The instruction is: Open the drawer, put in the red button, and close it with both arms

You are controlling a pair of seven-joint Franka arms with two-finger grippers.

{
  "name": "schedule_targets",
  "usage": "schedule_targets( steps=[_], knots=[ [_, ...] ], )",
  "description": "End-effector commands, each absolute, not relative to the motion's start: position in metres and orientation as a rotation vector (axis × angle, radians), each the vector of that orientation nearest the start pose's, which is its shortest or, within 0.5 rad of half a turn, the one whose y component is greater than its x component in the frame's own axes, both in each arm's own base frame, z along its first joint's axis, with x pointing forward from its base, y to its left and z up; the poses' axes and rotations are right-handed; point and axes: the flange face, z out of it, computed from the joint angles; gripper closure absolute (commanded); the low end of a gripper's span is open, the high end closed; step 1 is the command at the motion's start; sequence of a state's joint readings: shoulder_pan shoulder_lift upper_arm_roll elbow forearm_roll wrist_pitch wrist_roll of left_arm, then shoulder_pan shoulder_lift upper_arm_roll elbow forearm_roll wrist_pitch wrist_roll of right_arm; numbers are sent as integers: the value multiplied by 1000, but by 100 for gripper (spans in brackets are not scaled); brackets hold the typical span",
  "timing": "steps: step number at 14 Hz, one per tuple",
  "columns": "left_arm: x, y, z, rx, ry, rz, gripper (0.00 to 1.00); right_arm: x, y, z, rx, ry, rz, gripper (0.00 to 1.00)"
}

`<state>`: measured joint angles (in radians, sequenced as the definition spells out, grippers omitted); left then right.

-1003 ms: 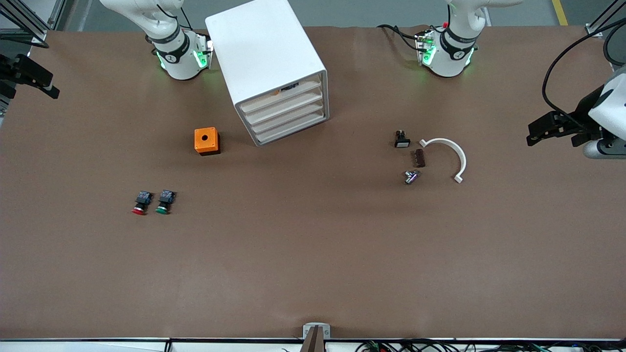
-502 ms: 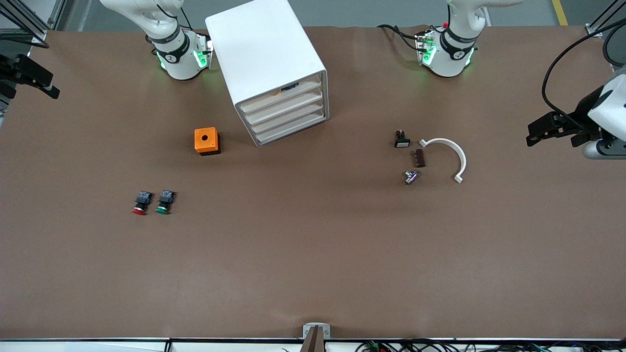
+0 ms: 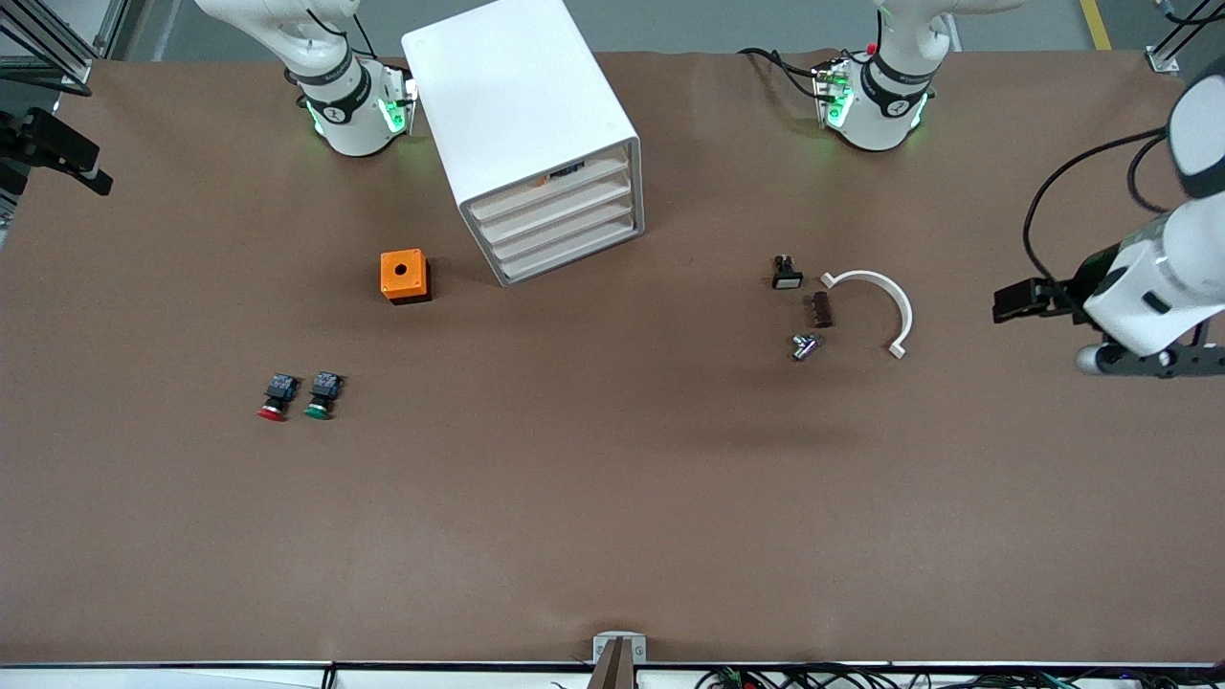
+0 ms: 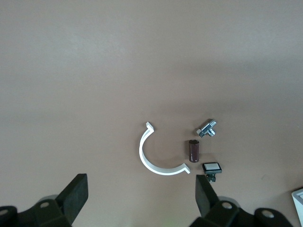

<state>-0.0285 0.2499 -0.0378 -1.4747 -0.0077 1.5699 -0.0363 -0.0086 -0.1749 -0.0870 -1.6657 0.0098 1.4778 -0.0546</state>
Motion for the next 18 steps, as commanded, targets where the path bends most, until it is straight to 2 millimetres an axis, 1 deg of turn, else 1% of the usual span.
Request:
schedule_targets(
  steps=[1, 2, 3, 4, 5, 6, 7, 9, 10, 11, 12, 13, 15, 16, 17, 18],
  knots=[
    [637, -51, 489, -3122, 89, 270, 0, 503, -57, 649, -3110, 80, 69, 0],
    [642, -57, 474, -3117, 102, 282, 0, 516, -57, 631, -3108, 79, 118, 0],
    [646, -69, 460, -3111, 128, 298, 0, 527, -58, 615, -3122, 76, 162, 0],
    [649, -74, 447, -3107, 112, 319, 0, 547, -61, 586, -3125, 84, 198, 0],
    [653, -80, 435, -3105, 55, 313, 0, 563, -68, 558, -3121, 101, 248, 0],
    [656, -95, 421, -3099, 10, 316, 0, 569, -78, 559, -3121, 127, 208, 0],
    [657, -108, 408, -3090, -26, 323, 0, 575, -82, 558, -3128, 133, 163, 0],
    [657, -135, 385, -3067, -71, 351, 0, 588, -80, 539, -3130, 102, 141, 0],
    [653, -154, 376, -3043, -61, 363, 0, 594, -77, 526, -3131, 114, 153, 0],
    [646, -174, 366, -3017, -86, 392, 0, 598, -77, 519, -3132, 129, 151, 0],
    [639, -194, 364, -2993, -147, 407, 0, 602, -75, 507, -3133, 203, 142, 0],
    [630, -211, 357, -2956, -234, 448, 0, 605, -74, 496, -3132, 278, 130, 0],
    [609, -237, 341, -2869, -371, 588, 0, 607, -79, 472, -3131, 317, 98, 0],
    [599, -250, 337, -2851, -431, 667, 0, 607, -81, 461, -3128, 326, 86, 0],
    [588, -263, 330, -2825, -518, 763, 0, 608, -79, 454, -3132, 319, 69, 0],
    [581, -276, 328, -2798, -627, 825, 0, 610, -76, 444, -3137, 314, 89, 0]
  ],
)
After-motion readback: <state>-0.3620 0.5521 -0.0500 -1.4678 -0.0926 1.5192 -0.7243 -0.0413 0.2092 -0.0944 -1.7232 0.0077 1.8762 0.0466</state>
